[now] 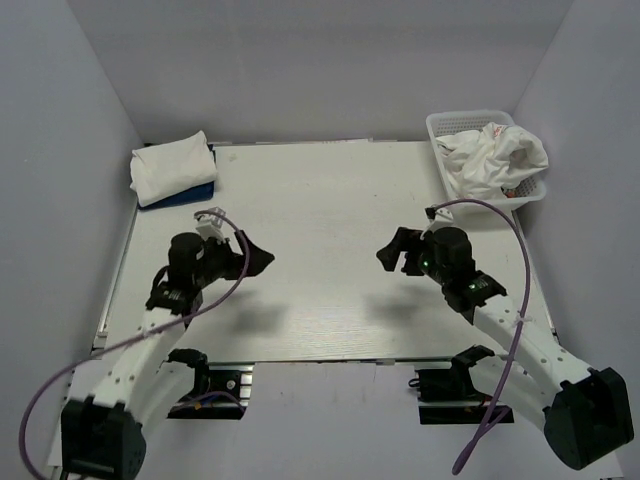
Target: Fold and stack the t-shirts
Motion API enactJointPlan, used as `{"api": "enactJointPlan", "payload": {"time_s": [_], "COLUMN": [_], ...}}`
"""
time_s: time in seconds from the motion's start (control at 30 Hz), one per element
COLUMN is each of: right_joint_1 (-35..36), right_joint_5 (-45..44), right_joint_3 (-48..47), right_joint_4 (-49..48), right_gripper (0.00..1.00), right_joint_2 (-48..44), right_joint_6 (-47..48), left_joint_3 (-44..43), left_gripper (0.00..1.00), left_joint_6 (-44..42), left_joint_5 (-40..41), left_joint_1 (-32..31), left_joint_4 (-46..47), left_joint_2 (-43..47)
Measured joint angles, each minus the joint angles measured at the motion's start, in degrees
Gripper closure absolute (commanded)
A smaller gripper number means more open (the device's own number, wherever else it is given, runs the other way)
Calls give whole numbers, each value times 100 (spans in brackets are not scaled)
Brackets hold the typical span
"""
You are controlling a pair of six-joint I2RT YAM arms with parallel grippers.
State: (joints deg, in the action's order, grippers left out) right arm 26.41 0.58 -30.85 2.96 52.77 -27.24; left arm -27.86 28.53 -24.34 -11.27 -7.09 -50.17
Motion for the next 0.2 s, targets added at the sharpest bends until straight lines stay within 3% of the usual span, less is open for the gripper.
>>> {"api": "enactJointPlan", "payload": {"time_s": [0.2], "right_joint_1": [0], "right_joint_5": [-122], "right_joint_3": [63], "right_joint_4": [-254], "right_gripper": [10], "right_joint_2": [-79], "right_joint_6": [-197], "left_joint_3": [-4], "left_gripper": [0], "left_joint_6": [87], "left_joint_5": [387], "left_joint_1": [0], "left_joint_4": [-214], "left_joint_2": [1759]}}
